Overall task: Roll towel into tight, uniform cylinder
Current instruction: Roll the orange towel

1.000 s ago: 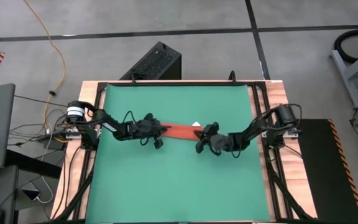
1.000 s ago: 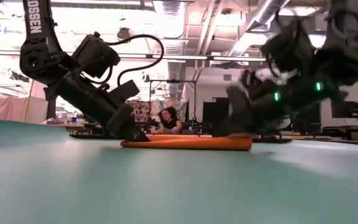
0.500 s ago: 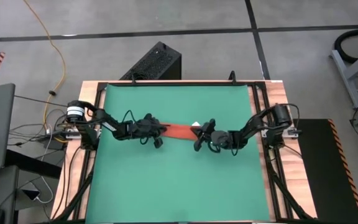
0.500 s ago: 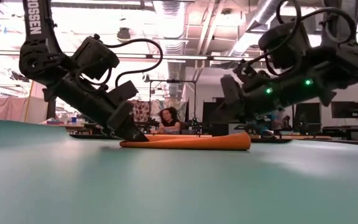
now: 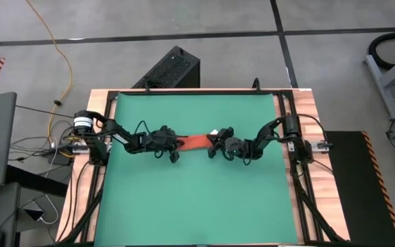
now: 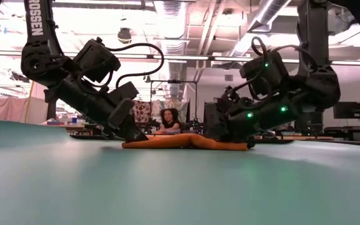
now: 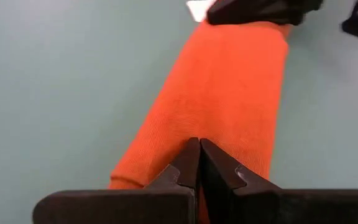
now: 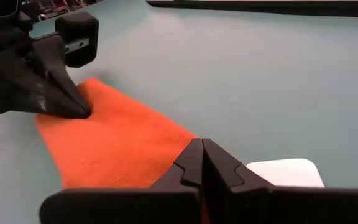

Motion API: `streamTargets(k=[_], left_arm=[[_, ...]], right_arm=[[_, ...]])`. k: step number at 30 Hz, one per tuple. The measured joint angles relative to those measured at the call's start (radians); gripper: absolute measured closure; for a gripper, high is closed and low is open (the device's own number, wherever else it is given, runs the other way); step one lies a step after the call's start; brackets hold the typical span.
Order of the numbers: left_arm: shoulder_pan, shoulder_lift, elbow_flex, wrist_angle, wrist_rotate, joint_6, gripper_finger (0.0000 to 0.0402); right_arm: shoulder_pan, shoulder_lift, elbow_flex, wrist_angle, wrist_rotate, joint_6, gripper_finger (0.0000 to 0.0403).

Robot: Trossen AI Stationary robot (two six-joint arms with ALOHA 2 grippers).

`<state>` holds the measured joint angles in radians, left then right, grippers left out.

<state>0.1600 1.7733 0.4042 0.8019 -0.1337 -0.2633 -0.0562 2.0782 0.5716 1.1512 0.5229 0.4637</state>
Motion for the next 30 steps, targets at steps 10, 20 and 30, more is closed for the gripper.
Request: streamTargets(k=[10, 20, 30], left_arm=[[-0.001, -0.105, -0.001, -0.071, 0.174, 0.005, 0.0401], [-0.01, -0.238, 0.0, -0.067, -0.052, 0.059, 0.0402], [-0.027, -0.084, 0.0, 0.093, -0.158, 0.146, 0.0402]], right_arm=[[0.01, 0.03, 0.012, -0.08, -0.037, 0.009, 0.0379], [0.027, 0.031, 0.013, -0.111, -0.039, 0.019, 0.0379], [0.028, 0.031, 0.011, -0.111, -0.042, 0.019, 0.0379]])
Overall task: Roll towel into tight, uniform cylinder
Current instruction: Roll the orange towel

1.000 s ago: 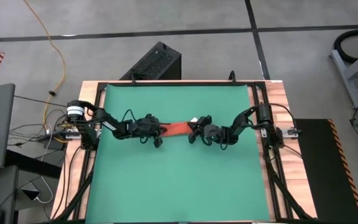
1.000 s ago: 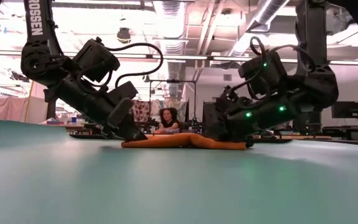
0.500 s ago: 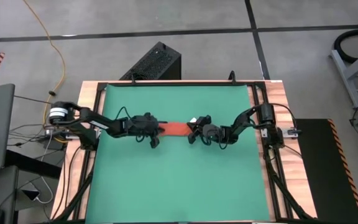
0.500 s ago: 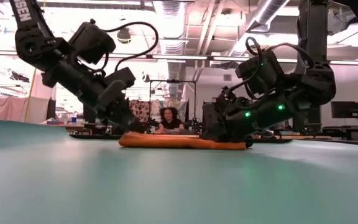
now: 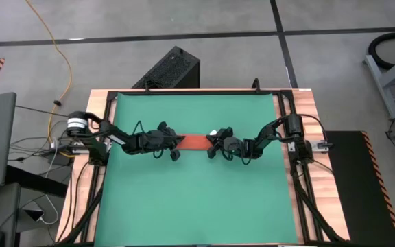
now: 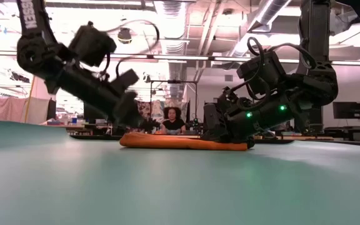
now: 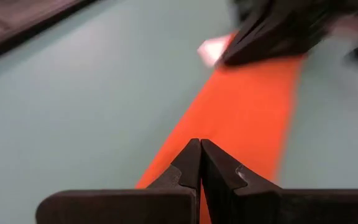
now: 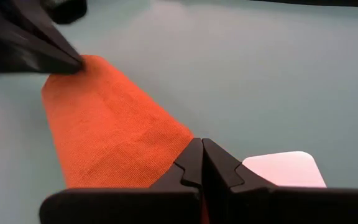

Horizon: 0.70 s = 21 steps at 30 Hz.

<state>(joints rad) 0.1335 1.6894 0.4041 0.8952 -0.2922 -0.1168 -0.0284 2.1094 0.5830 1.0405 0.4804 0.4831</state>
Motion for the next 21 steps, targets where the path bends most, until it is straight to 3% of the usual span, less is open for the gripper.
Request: streamTargets(k=[7, 21], left_arm=[[0.016, 0.124, 0.0, 0.045, -0.023, -0.016, 0.0401], [0.035, 0.144, -0.046, 0.04, -0.012, -0.086, 0.0401]], right_arm=[[0.001, 0.0, -0.001, 0.001, -0.003, -0.003, 0.0379], [0.002, -0.034, -0.005, -0.002, -0.026, -0.035, 0.0378]])
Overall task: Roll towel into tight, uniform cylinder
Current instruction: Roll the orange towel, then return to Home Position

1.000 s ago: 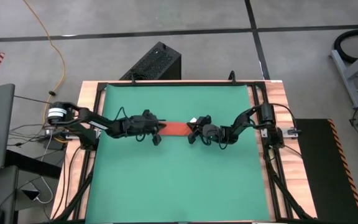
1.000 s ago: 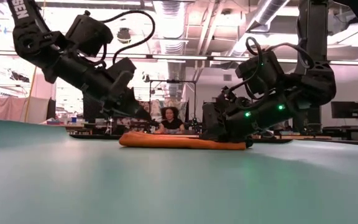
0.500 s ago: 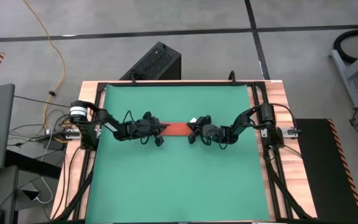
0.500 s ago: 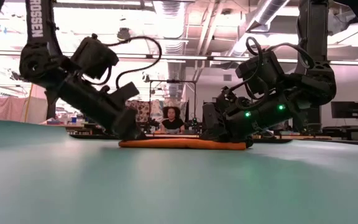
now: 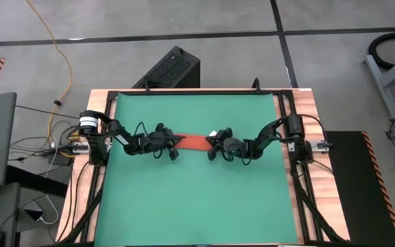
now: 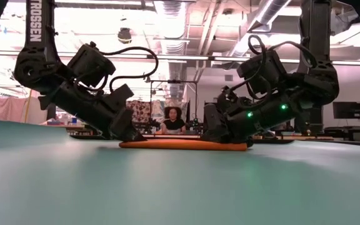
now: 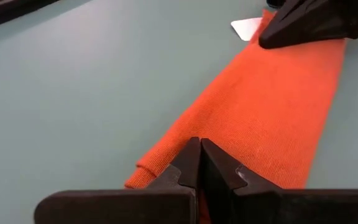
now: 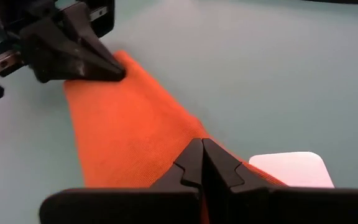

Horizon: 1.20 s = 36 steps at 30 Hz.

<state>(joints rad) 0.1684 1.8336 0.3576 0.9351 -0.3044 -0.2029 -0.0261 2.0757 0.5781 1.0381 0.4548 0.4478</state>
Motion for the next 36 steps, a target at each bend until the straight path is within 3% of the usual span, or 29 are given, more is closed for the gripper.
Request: streamTargets(k=[8, 14, 19, 26, 33, 36], left_arm=[[0.0, -0.042, 0.0, 0.005, 0.083, -0.03, 0.0402], [0.0, -0.175, -0.002, -0.012, 0.144, -0.044, 0.0401], [0.0, -0.348, -0.002, -0.04, 0.203, -0.055, 0.0401], [0.017, -0.687, 0.0, -0.201, 0.454, 0.021, 0.0402], [0.126, -1.014, 0.0, -0.538, 0.474, 0.093, 0.0401], [0.178, -1.131, 0.0, -0.643, 0.454, 0.125, 0.0401]], right_arm=[[0.005, -0.183, -0.003, -0.16, -0.017, -0.096, 0.0378], [0.008, -0.361, -0.001, -0.289, 0.001, -0.153, 0.0378], [0.031, -0.49, -0.001, -0.273, -0.016, -0.258, 0.0378], [0.033, -0.702, -0.006, -0.301, -0.296, -0.371, 0.0378], [0.032, -1.001, -0.096, -0.363, -0.291, -0.453, 0.0378], [0.036, -1.158, -0.145, -0.44, -0.225, -0.474, 0.0378]])
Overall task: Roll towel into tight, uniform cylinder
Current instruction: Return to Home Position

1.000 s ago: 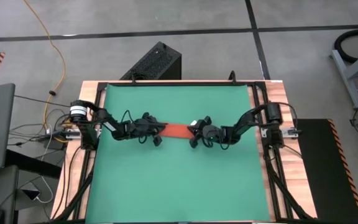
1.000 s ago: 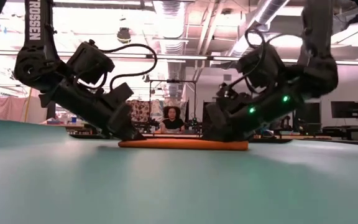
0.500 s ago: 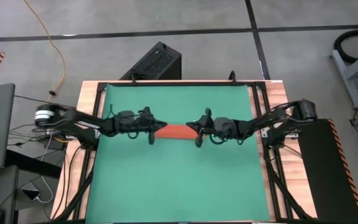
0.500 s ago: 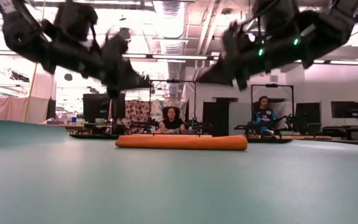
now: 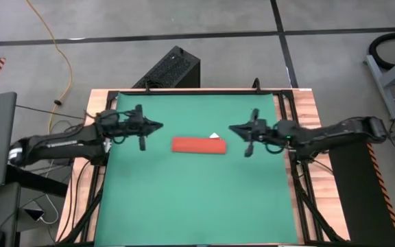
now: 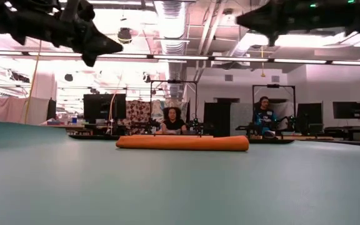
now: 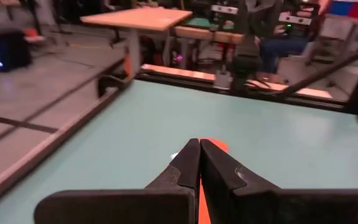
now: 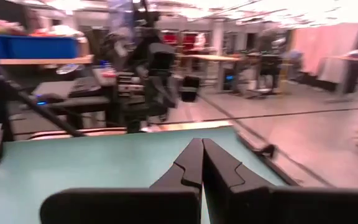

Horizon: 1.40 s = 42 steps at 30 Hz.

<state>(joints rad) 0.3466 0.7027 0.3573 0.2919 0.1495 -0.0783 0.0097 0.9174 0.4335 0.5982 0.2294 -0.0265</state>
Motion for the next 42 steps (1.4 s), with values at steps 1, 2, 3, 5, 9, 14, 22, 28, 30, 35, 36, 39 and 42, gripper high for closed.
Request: streamTargets(k=[1, 2, 3, 5, 9, 14, 22, 28, 30, 35, 36, 39, 42], left_arm=[[0.016, -0.037, 0.0, -0.027, 0.0, 0.01, 0.0401], [0.03, -0.069, -0.001, -0.046, 0.0, 0.015, 0.0401], [0.042, -0.101, -0.006, -0.053, 0.0, 0.015, 0.0401], [0.061, -0.162, -0.053, -0.038, -0.005, 0.012, 0.0401], [0.077, -0.278, -0.217, 0.057, -0.073, -0.048, 0.0401], [0.076, -0.388, -0.347, 0.12, -0.081, -0.128, 0.0401], [0.073, -0.469, -0.347, -0.029, -0.084, -0.126, 0.0401], [0.073, -0.475, -0.347, -0.083, -0.132, -0.092, 0.0401], [0.074, -0.479, -0.348, -0.083, -0.141, -0.071, 0.0401], [0.073, -0.482, -0.348, -0.097, -0.15, -0.073, 0.0401], [0.071, -0.482, -0.348, -0.099, -0.151, -0.072, 0.0401], [0.065, -0.482, -0.348, -0.09, -0.17, -0.081, 0.0402], [0.063, -0.482, -0.349, -0.035, -0.152, -0.135, 0.0402]], right_arm=[[0.005, -0.055, -0.018, -0.032, 0.03, -0.001, 0.0378], [0.01, -0.106, -0.038, -0.055, 0.059, -0.001, 0.0378], [0.014, -0.156, -0.06, -0.067, 0.083, -0.002, 0.0378], [0.025, -0.249, -0.116, -0.072, 0.096, -0.006, 0.0378], [0.057, -0.429, -0.251, -0.047, 0.115, 0.004, 0.0378], [0.099, -0.612, -0.396, -0.033, 0.148, 0.002, 0.0378], [0.165, -0.828, -0.425, -0.28, 0.252, -0.001, 0.0379], [0.202, -0.898, -0.425, -0.431, 0.252, 0.023, 0.0379], [0.209, -0.91, -0.425, -0.457, 0.264, 0.027, 0.0379], [0.215, -0.915, -0.425, -0.475, 0.27, 0.042, 0.0379], [0.215, -0.915, -0.425, -0.484, 0.27, 0.051, 0.0379], [0.213, -0.915, -0.425, -0.506, 0.27, 0.086, 0.0379], [0.211, -0.915, -0.425, -0.508, 0.27, 0.113, 0.0379]])
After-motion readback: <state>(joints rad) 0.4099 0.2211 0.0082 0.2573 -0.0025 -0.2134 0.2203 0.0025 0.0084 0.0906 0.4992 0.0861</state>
